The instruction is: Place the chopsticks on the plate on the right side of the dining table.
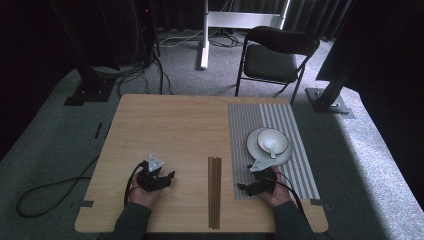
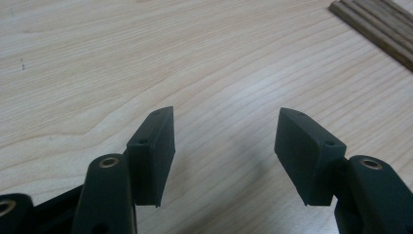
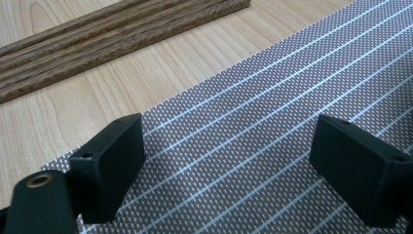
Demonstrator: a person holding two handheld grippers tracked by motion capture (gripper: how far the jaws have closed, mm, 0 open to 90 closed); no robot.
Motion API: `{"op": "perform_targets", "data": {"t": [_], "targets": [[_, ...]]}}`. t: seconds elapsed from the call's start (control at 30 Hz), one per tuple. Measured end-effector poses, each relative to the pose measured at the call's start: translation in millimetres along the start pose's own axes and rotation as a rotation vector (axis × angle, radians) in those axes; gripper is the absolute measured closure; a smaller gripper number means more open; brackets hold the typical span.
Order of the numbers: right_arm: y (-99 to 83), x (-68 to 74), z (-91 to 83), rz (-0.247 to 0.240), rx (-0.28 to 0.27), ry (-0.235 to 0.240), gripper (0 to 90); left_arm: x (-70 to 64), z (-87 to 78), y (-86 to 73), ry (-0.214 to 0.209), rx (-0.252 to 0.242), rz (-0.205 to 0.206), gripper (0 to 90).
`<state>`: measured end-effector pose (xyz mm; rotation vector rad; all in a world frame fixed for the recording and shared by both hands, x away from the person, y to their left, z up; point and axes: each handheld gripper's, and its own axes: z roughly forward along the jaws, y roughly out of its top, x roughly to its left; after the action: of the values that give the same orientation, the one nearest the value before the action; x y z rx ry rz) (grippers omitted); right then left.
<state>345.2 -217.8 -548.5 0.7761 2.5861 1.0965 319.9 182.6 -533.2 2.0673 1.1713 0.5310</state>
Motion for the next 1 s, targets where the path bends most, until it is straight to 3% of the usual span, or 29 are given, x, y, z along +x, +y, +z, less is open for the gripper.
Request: {"op": "perform_targets", "data": {"t": [0.23,0.77,0.9,1.0], "targets": [[0.0,0.0,0.0,0.000,0.000,0.000,11.8,-10.3,-1.1,3.0,-0.034,-0.011,0.031,40.8],[0.0,0.0,0.0,0.000,0.000,0.000,11.8,-25.4,-1.3,8.6,-0.099,-0.016,0.033,40.9],[0.0,-0.1,0.0,-0.001,0.000,0.000,11.8,-26.9,-0.1,9.8,-0.151,-0.018,0.009,40.9],[0.0,0.0,0.0,-0.001,0.000,0.000,11.9,-28.8,-0.6,11.0,-0.155,-0.020,0.013,41.3]]}}
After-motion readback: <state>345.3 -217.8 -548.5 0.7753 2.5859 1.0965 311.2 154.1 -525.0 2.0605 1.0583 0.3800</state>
